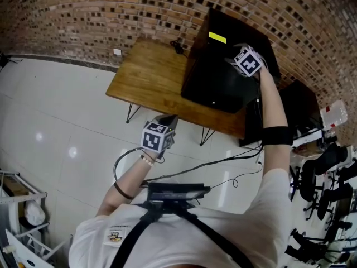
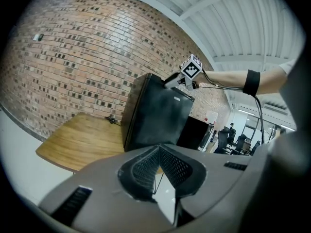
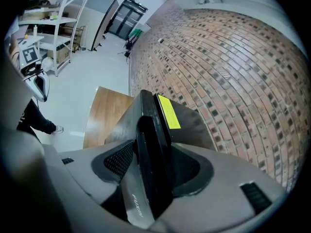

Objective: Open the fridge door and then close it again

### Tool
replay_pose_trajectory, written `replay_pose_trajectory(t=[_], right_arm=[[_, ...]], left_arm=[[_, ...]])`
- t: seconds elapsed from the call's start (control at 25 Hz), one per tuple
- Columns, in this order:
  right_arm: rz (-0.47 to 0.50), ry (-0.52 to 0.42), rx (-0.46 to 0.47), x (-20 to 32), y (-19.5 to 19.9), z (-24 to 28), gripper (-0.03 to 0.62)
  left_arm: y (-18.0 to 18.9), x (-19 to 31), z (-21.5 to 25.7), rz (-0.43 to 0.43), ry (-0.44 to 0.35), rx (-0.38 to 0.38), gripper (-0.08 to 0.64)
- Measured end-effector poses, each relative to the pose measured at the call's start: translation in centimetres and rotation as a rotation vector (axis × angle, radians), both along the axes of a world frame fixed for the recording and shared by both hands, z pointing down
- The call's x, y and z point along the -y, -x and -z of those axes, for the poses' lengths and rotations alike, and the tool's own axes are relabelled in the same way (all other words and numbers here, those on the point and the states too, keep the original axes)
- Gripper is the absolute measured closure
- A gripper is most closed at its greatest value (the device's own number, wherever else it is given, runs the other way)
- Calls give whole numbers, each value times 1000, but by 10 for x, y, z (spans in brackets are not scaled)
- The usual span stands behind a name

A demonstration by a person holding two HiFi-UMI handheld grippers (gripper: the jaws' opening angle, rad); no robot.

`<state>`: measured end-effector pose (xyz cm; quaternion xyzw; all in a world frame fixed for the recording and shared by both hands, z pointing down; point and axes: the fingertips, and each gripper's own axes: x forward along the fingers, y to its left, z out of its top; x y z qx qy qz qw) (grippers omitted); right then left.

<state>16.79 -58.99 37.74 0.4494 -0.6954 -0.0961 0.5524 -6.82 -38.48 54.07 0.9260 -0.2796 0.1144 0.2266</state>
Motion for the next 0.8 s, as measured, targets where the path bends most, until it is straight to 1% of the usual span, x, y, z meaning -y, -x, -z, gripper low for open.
replay_pose_trajectory(t=[0.12,0.16,0.32,0.4,0.56,0.64,0.8], right_arm=[[-3,-8,-9,1,-2,0,302],[-6,-5,-10,2,-2,0,319],[-6,6,-4,6,3,1,312],[3,16,-28,5,5,-1,322],[-7,68,-75,2,5,-4,328],[-6,74,-66,0,6,-6,330],[-21,53,-55,-7,5,-4,327]], left_arm=[[10,-1,-6,4,21,13,558],[13,-1,-7,5,28,17,558],[22,2,-17,17,49,23,558],[23,-1,-16,16,53,22,558],[22,-4,-14,22,53,8,558],[24,-5,-16,31,56,11,558],[34,-8,-24,53,68,31,558]])
